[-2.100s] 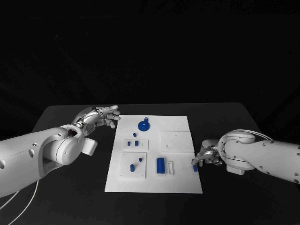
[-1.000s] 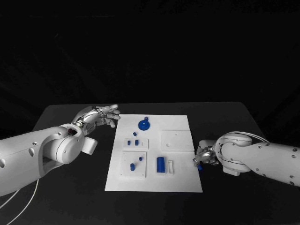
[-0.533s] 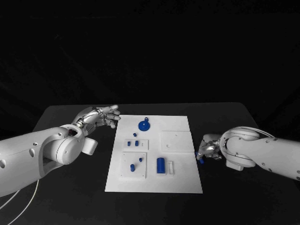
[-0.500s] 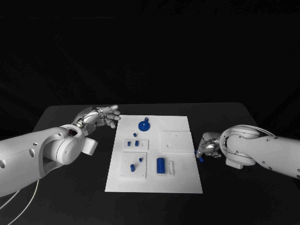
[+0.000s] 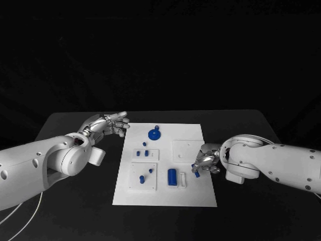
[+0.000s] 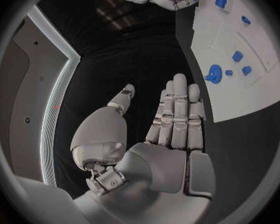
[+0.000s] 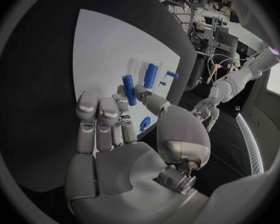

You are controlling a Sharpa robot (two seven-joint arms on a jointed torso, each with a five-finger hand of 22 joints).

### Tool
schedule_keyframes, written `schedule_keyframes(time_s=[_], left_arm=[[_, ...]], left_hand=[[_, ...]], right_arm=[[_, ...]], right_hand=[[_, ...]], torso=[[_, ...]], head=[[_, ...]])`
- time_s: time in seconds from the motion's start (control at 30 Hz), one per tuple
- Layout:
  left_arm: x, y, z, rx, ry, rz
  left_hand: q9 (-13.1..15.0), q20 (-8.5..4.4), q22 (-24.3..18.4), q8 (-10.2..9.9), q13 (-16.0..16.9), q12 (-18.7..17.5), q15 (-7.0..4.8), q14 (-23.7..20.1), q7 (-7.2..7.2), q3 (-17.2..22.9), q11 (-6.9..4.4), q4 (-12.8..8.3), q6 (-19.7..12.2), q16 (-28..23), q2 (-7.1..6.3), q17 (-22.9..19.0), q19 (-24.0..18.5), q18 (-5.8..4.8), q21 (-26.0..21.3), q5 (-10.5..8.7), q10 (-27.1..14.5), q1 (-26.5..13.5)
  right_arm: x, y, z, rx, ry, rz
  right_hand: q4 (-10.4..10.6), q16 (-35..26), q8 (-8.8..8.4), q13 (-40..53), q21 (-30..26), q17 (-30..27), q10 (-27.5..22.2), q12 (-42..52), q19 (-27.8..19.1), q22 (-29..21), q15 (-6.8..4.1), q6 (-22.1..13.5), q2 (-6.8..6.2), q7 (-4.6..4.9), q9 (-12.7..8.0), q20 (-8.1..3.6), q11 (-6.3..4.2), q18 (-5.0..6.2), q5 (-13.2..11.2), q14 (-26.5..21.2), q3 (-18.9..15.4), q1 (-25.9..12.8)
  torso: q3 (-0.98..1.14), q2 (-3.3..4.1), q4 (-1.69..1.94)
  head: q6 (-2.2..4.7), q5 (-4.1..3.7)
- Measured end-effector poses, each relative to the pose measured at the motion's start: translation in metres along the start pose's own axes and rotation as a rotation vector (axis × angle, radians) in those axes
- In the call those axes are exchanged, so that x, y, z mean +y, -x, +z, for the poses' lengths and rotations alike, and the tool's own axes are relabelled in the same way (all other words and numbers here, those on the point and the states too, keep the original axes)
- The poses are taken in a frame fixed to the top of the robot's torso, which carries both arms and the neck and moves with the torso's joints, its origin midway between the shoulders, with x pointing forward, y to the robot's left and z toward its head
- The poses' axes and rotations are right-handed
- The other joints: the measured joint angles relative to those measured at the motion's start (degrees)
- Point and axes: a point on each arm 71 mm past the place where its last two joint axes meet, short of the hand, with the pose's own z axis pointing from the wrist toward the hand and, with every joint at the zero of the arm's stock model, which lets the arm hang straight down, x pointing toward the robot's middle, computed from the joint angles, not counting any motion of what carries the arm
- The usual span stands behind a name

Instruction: Assemble the parts on the task board

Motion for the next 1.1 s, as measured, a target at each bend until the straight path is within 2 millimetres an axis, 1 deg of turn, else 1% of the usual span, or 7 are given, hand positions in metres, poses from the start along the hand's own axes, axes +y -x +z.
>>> schedule_keyframes(time_s=[0.2, 0.3, 0.33, 0.5, 0.7, 1.0, 1.1], left_arm=[[0.000, -0.001, 0.000, 0.001, -0.001, 0.000], [0.000, -0.001, 0.000, 0.002, -0.001, -0.001], [0.000, -0.001, 0.000, 0.002, -0.001, -0.001], [0.000, -0.001, 0.000, 0.002, -0.001, -0.001], [0.000, -0.001, 0.000, 0.002, -0.001, -0.001], [0.000, 0.000, 0.000, 0.002, -0.001, -0.001], [0.000, -0.001, 0.000, 0.003, -0.001, -0.002]], left_hand=[[0.0, 0.01, 0.0, 0.0, 0.0, 0.0, 0.00, 0.0, 0.00, 0.0, -0.01, 0.0, 0.0, 0.0, 0.00, 0.0, 0.0, 0.00, 0.0, 0.00, 0.0, 0.0], [0.0, 0.01, 0.0, 0.0, 0.0, 0.0, 0.00, 0.0, 0.00, 0.0, -0.01, 0.0, 0.0, 0.0, 0.00, 0.0, 0.0, 0.00, 0.0, 0.00, 0.0, 0.0], [0.0, 0.01, 0.0, 0.0, 0.0, 0.0, 0.00, 0.0, 0.00, 0.0, -0.01, 0.0, 0.0, 0.0, 0.10, 0.0, 0.0, 0.00, 0.0, 0.00, 0.0, -0.1], [0.0, 0.02, 0.0, 0.0, 0.0, 0.0, 0.00, 0.0, 0.00, 0.0, -0.01, 0.0, 0.0, 0.0, 0.21, 0.0, 0.0, 0.00, 0.0, 0.00, 0.0, -0.2], [0.0, 0.10, 0.0, 0.0, 0.0, 0.0, 0.00, 0.0, 0.00, 0.1, -0.02, 0.1, 0.0, 0.0, 0.20, 0.0, -0.1, 0.00, 0.0, 0.00, 0.0, -0.2], [0.0, 0.11, 0.0, 0.0, 0.0, 0.0, 0.00, 0.0, 0.00, 0.0, -0.02, 0.3, 0.0, 0.0, 0.20, 0.0, -0.1, 0.00, 0.0, 0.00, 0.0, -0.2], [0.0, 0.11, 0.1, 0.0, 0.0, 0.0, 0.00, 0.0, 0.00, 0.0, -0.03, 0.3, 0.0, 0.0, 0.20, 0.1, -0.1, 0.00, 0.0, 0.00, 0.0, -0.2]], right_arm=[[0.008, -0.026, 0.007, 0.050, 0.013, 0.021], [0.012, -0.033, 0.010, 0.059, 0.016, 0.029], [0.013, -0.033, 0.011, 0.058, 0.016, 0.031], [0.014, -0.037, 0.016, 0.050, 0.010, 0.041], [0.014, -0.039, 0.020, 0.031, 0.004, 0.038], [0.014, -0.039, 0.022, 0.007, 0.004, 0.032], [0.014, -0.039, 0.022, 0.004, 0.004, 0.030]], right_hand=[[0.2, 0.0, 0.00, 0.0, 0.0, 0.1, 0.0, 0.0, 0.0, 0.0, 0.08, 0.2, 0.24, -0.18, 0.0, 0.00, 0.00, 0.03, 0.0, 0.1, -1.1, -0.9], [0.2, 0.0, 0.00, 0.1, 0.0, 0.1, 0.0, 0.0, 0.0, 0.0, -0.02, 0.3, 0.28, -0.27, 0.0, 0.00, 0.00, 0.04, 0.0, 0.0, -1.7, -1.2], [0.2, 0.0, 0.00, 0.1, 0.0, 0.1, 0.0, 0.0, 0.0, 0.0, -0.05, 0.5, 0.46, -0.42, 0.0, 0.00, -0.01, 0.05, 0.0, -0.1, -1.7, -1.3], [0.3, 0.0, 0.00, 0.2, 0.0, 0.1, 0.3, 0.3, 0.0, 0.0, -0.14, 0.7, 0.63, -0.27, 0.0, 0.00, -0.31, 0.06, 0.0, -0.1, -2.1, -1.5], [0.4, 0.0, 0.01, 0.3, 0.0, 0.1, 0.3, 0.3, 0.0, 0.0, -0.15, 0.9, 0.40, -0.34, 0.0, 0.00, -0.33, 0.09, 0.0, -0.2, -2.5, -2.0], [0.5, 0.0, 0.01, 0.3, 0.0, 0.1, 0.4, 0.3, 0.0, 0.0, -0.24, 0.9, 0.62, -0.33, 0.0, 0.01, -0.39, 0.09, 0.0, -0.3, -2.6, -2.2], [0.6, 0.0, 0.02, 0.3, 0.0, 0.1, 0.4, 0.3, 0.0, 0.0, -0.26, 0.9, 0.31, -0.34, 0.0, 0.01, -0.39, 0.09, 0.0, -0.3, -3.0, -2.5]], torso=[[-0.03, 0.00, 0.02], [-0.02, 0.00, 0.03], [-0.02, 0.00, 0.04], [-0.02, 0.00, 0.07], [-0.02, 0.00, 0.08], [-0.03, 0.03, 0.10], [-0.03, 0.03, 0.07]], head=[[-0.17, 0.21], [-0.31, 0.40], [-0.34, 0.42], [-0.39, 0.46], [-0.47, 0.55], [-0.48, 0.46], [-0.49, 0.54]])
